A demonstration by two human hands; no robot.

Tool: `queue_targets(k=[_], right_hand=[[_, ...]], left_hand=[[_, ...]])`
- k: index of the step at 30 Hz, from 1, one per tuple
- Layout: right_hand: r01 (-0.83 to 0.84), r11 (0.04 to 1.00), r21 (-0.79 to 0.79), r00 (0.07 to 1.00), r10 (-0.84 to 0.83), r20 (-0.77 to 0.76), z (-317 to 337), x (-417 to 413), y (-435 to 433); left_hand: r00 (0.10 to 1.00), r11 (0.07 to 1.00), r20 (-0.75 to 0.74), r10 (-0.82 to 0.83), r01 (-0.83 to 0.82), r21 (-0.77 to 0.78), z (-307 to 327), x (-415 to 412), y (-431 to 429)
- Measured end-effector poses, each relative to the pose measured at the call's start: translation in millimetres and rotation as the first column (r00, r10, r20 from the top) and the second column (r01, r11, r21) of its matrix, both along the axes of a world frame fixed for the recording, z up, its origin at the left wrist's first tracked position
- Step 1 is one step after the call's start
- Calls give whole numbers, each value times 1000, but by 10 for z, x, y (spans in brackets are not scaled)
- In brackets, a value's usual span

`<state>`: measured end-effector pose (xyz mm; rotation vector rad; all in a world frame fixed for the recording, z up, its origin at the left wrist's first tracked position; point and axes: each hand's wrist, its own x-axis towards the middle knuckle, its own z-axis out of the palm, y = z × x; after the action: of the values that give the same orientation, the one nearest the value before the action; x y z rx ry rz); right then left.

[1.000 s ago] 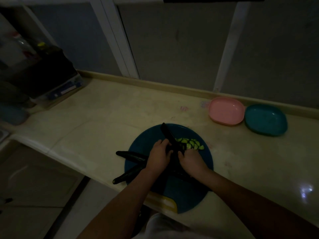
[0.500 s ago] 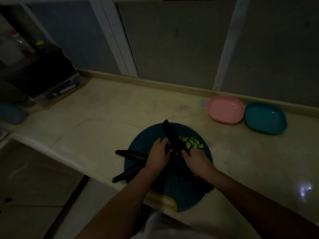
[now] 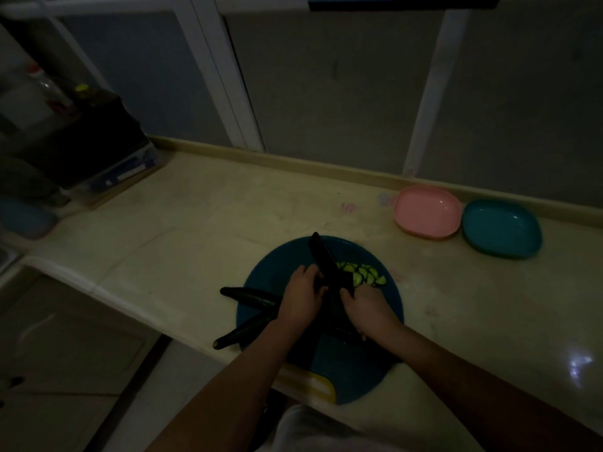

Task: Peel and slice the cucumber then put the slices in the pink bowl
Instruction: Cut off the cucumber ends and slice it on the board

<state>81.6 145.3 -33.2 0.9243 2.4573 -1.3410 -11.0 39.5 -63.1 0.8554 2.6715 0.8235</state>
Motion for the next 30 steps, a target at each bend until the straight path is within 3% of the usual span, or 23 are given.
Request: queue_targets(k=[8, 17, 30], right_hand=[[-62, 995, 82, 998, 63, -12, -76, -39, -87], [-1, 991, 131, 1000, -3, 28, -95, 6, 89], [5, 1000, 0, 1000, -5, -7, -58, 108, 66]], left_hand=[[1000, 999, 2, 17, -18, 28, 6, 16, -5], [999, 998, -15, -51, 51, 21, 7, 6, -44], [1000, 1000, 3, 16, -16, 12, 18, 12, -40]])
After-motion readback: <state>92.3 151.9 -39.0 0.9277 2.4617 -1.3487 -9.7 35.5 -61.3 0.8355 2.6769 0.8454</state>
